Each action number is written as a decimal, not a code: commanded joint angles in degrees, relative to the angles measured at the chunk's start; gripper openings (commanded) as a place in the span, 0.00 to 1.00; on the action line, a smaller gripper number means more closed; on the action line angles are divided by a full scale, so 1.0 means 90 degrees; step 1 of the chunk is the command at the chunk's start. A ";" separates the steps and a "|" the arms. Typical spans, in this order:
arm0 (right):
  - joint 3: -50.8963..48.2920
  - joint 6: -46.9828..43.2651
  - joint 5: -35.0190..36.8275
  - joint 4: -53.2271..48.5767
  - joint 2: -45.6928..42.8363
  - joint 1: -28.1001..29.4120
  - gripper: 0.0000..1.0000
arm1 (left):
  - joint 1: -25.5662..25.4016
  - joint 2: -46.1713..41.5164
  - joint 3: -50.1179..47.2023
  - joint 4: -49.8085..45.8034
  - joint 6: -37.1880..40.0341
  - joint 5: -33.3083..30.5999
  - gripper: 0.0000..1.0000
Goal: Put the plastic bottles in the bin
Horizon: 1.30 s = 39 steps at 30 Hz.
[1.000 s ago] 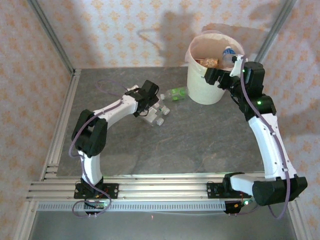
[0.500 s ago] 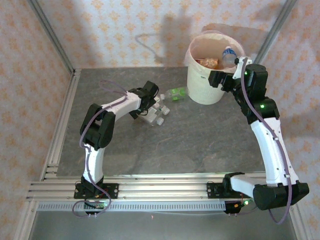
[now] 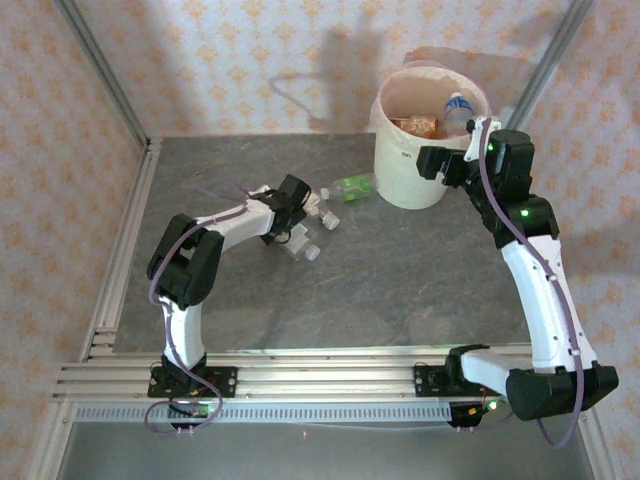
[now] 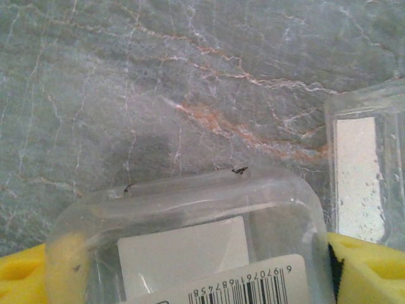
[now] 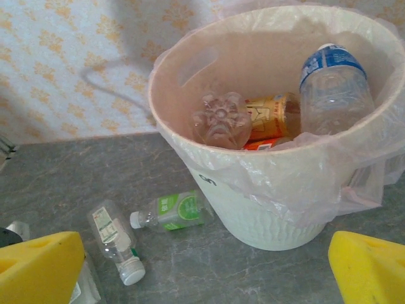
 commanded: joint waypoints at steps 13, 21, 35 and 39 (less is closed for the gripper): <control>-0.2038 0.0757 -0.1842 0.1514 -0.1165 0.0394 0.99 | -0.0750 -0.2289 -0.0916 0.2270 0.2644 0.0690 0.60; -0.2921 0.1503 -0.2729 0.2717 -0.0918 0.1338 0.99 | -0.1169 -0.2243 -0.0094 0.2995 0.2556 0.1787 0.57; -0.2938 0.2011 -0.2311 0.3593 0.0080 0.1896 1.00 | -0.1169 -0.2187 0.0050 0.3517 0.2168 0.2681 0.56; -0.2808 0.1959 -0.2368 0.3538 0.0391 0.1991 0.99 | -0.1169 -0.2158 0.0060 0.3570 0.2092 0.2734 0.56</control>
